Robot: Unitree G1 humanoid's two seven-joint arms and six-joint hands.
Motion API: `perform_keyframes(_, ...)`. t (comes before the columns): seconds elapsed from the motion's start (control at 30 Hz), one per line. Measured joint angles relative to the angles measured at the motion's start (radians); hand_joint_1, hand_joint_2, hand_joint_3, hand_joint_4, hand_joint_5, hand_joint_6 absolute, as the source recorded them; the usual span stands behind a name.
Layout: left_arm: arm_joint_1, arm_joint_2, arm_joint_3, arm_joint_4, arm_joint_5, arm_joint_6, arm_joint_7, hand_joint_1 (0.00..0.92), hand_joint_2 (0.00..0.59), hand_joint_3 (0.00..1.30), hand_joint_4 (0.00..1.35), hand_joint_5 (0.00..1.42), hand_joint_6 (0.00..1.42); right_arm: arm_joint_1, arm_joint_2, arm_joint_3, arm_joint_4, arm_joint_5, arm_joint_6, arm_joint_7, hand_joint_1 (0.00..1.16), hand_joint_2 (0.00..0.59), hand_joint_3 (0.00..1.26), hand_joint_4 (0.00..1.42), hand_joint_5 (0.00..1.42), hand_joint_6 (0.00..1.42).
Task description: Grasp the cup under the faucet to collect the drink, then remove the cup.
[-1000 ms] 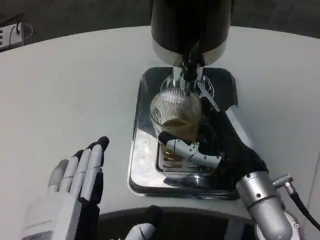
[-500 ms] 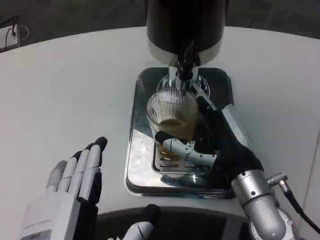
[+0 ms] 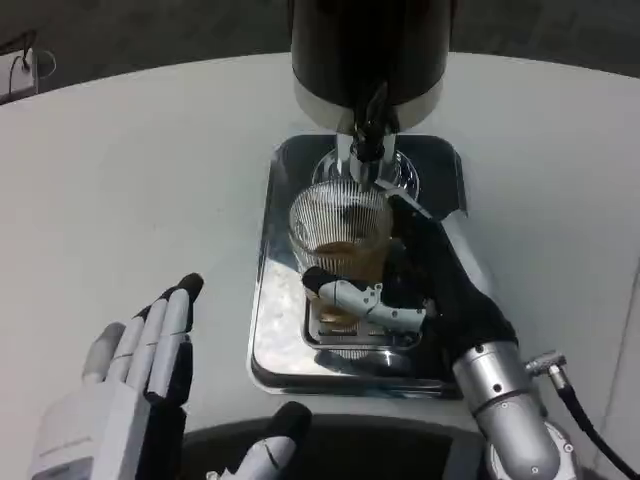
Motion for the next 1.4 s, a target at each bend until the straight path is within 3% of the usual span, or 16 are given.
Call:
perform_keyframes(0.17, 0.004, -0.005, 0.008, -0.017, 0.000, 0.010, -0.002, 0.000, 0.193, 0.00, 0.00, 0.04, 0.00, -0.008, 0.021, 0.006, 0.004, 0.002, -0.004, -0.005, 0.98, 0.194, 0.42, 0.53, 0.68, 1.10)
perform_keyframes(0.4, 0.014, -0.009, 0.014, -0.027, -0.001, 0.014, -0.012, 0.000, 0.186, 0.00, 0.00, 0.04, 0.00, -0.008, 0.047, 0.003, 0.008, 0.004, -0.007, -0.034, 1.10, 0.215, 0.69, 0.84, 0.99, 1.42)
perform_keyframes(0.5, 0.013, -0.009, 0.019, -0.031, -0.004, 0.015, -0.017, 0.000, 0.185, 0.00, 0.00, 0.04, 0.00, -0.007, 0.052, -0.005, 0.008, 0.008, -0.007, -0.042, 1.11, 0.195, 0.75, 0.91, 1.05, 1.42)
perform_keyframes(0.6, 0.012, -0.009, 0.021, -0.032, -0.007, 0.015, -0.019, 0.000, 0.184, 0.00, 0.00, 0.04, 0.00, -0.002, 0.056, -0.015, 0.005, 0.010, -0.007, -0.055, 1.12, 0.135, 0.82, 0.96, 1.12, 1.42)
perform_keyframes(0.8, 0.008, -0.009, 0.021, -0.032, -0.024, 0.015, -0.021, 0.000, 0.183, 0.01, 0.00, 0.04, 0.00, 0.014, 0.058, -0.031, -0.016, 0.015, -0.007, -0.063, 1.14, 0.114, 0.90, 1.03, 1.20, 1.42)
perform_keyframes(1.0, 0.001, -0.009, 0.020, -0.032, -0.028, 0.015, -0.021, 0.000, 0.183, 0.01, 0.00, 0.04, 0.00, 0.039, 0.057, -0.042, -0.055, 0.027, -0.007, -0.062, 1.14, 0.103, 0.92, 1.05, 1.22, 1.42)
perform_keyframes(1.4, -0.032, -0.007, -0.009, -0.021, -0.030, 0.015, -0.021, 0.000, 0.183, 0.01, 0.00, 0.04, 0.00, 0.125, 0.034, -0.045, -0.229, 0.036, 0.015, -0.018, 1.14, 0.080, 0.92, 1.06, 1.23, 1.42)
